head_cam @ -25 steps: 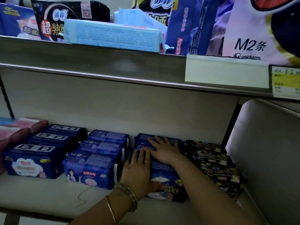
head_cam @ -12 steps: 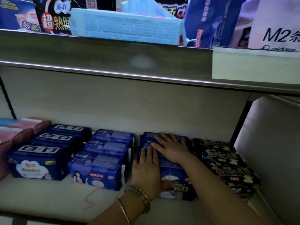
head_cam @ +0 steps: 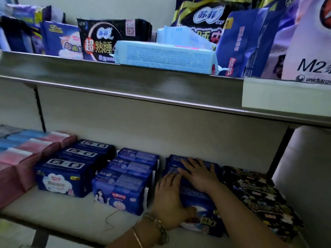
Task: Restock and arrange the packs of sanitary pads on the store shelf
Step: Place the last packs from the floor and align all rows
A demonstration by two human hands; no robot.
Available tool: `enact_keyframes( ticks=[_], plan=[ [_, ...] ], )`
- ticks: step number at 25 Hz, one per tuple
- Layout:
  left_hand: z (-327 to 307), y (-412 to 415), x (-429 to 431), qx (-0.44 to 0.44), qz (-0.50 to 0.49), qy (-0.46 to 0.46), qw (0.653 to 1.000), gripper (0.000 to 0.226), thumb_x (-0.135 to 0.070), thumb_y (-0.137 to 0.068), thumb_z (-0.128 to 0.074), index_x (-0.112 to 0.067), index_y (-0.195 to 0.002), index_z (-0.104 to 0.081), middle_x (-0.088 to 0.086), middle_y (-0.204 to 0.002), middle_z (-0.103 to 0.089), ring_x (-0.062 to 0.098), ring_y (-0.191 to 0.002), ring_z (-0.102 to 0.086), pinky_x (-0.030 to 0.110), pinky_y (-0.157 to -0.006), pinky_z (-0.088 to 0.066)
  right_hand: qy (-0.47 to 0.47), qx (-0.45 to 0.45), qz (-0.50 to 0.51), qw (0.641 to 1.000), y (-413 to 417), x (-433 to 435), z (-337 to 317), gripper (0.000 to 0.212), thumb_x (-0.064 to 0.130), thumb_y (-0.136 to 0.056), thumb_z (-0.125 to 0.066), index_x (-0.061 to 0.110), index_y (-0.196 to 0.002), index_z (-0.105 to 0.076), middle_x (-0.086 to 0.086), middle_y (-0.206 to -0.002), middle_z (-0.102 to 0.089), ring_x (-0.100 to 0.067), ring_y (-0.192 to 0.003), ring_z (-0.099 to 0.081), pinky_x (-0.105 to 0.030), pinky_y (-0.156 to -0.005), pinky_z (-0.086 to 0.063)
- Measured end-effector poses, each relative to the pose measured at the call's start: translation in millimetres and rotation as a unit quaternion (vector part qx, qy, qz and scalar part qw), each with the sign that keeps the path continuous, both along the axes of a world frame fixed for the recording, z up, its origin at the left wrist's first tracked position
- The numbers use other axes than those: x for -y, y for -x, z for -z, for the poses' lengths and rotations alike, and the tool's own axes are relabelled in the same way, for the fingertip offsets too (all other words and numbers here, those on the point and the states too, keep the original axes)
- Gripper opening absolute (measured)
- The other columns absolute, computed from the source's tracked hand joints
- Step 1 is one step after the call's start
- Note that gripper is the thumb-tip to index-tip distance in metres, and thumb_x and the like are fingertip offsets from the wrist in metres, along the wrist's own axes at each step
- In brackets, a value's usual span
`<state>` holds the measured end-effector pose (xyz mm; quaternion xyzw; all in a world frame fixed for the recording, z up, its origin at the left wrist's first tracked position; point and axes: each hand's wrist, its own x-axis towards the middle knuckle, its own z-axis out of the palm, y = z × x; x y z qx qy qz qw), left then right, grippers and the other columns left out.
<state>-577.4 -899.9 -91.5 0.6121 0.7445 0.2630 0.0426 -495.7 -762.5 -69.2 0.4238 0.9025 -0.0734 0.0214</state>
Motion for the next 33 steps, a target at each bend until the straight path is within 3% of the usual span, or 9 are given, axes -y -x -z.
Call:
enact_keyframes(
  ticks=[2,4,8,9,12,15,20,23,33],
  plan=[
    [1,-5,8,-0.011,-0.01,-0.049,0.999,0.109,-0.075,-0.053,-0.028,-0.024,-0.148,-0.009,-0.005,-0.153,-0.016,0.016,-0.143,-0.008,0.038,-0.115,-0.001,0.001,-0.003,-0.001,1.0,-1,0,-3,0.063,0.067,-0.09,-0.01,0.042,-0.147,0.002,0.008,-0.158,0.009,-0.021,-0.145,0.011,-0.057,-0.112,0.01],
    [-1,-8,19,-0.056,-0.02,-0.068,0.996,0.097,-0.078,-0.067,-0.031,-0.017,-0.142,-0.029,0.004,-0.144,-0.04,0.027,-0.136,-0.033,0.051,-0.108,-0.023,0.006,-0.005,-0.003,1.0,0,2,-6,0.063,0.067,-0.09,-0.01,0.042,-0.147,0.002,0.008,-0.158,0.009,-0.021,-0.145,0.01,-0.058,-0.111,0.01],
    [-9,13,37,-0.129,-0.052,-0.046,0.989,0.094,-0.079,-0.076,-0.019,-0.01,-0.136,-0.041,0.013,-0.14,-0.044,0.032,-0.13,-0.041,0.054,-0.105,-0.028,0.007,0.037,0.0,0.999,2,7,-17,0.068,0.069,-0.09,-0.014,0.038,-0.148,0.002,0.005,-0.158,0.007,-0.024,-0.145,0.008,-0.06,-0.11,0.01],
    [-15,21,41,-0.148,-0.062,-0.036,0.986,0.092,-0.076,-0.077,-0.022,-0.01,-0.138,-0.037,0.013,-0.143,-0.039,0.03,-0.133,-0.038,0.053,-0.107,-0.03,-0.012,0.043,-0.002,0.999,6,10,-23,0.07,0.069,-0.09,-0.018,0.036,-0.149,0.001,0.003,-0.159,0.004,-0.025,-0.145,0.005,-0.061,-0.11,0.008],
    [-24,52,52,-0.141,-0.081,0.005,0.987,0.08,-0.064,-0.086,-0.037,-0.019,-0.147,-0.013,0.001,-0.156,-0.006,0.02,-0.143,-0.004,0.038,-0.115,-0.005,-0.072,-0.019,-0.044,0.996,38,31,-47,0.07,0.059,-0.094,-0.03,0.027,-0.15,-0.003,-0.002,-0.158,-0.006,-0.026,-0.145,-0.005,-0.058,-0.112,0.0],
    [-26,82,63,-0.138,-0.1,0.013,0.985,0.076,-0.06,-0.089,-0.037,-0.019,-0.147,-0.012,0.0,-0.156,-0.006,0.018,-0.144,-0.004,0.035,-0.115,-0.005,-0.056,-0.088,-0.09,0.99,86,59,-57,0.066,0.054,-0.096,-0.031,0.024,-0.15,-0.007,-0.005,-0.158,-0.008,-0.025,-0.144,-0.009,-0.051,-0.115,-0.003],
    [-24,148,85,-0.128,-0.071,0.094,0.985,0.114,-0.084,-0.064,-0.036,-0.015,-0.149,-0.002,0.004,-0.157,0.003,0.02,-0.144,0.003,0.04,-0.116,-0.001,-0.017,-0.093,-0.05,0.994,161,84,-32,0.061,0.05,-0.098,-0.027,0.021,-0.15,-0.011,-0.008,-0.158,-0.007,-0.028,-0.144,-0.009,-0.048,-0.115,-0.011],
    [-17,173,90,-0.128,-0.039,0.14,0.981,0.106,-0.065,-0.078,-0.054,-0.012,-0.148,0.007,0.007,-0.156,0.011,0.023,-0.144,0.01,0.039,-0.116,0.004,0.001,-0.047,-0.014,0.999,183,87,-11,0.065,0.057,-0.096,-0.022,0.026,-0.151,-0.005,-0.006,-0.159,0.005,-0.031,-0.145,0.003,-0.051,-0.115,-0.003],
    [-1,190,70,-0.176,0.03,0.139,0.974,0.102,-0.058,-0.085,-0.049,-0.001,-0.145,0.011,0.015,-0.155,0.012,0.026,-0.144,0.011,0.037,-0.112,0.015,0.022,0.0,0.022,1.0,191,85,-2,0.065,0.064,-0.094,-0.016,0.034,-0.15,0.0,0.003,-0.158,0.01,-0.024,-0.145,0.007,-0.053,-0.116,0.004]
  ],
)
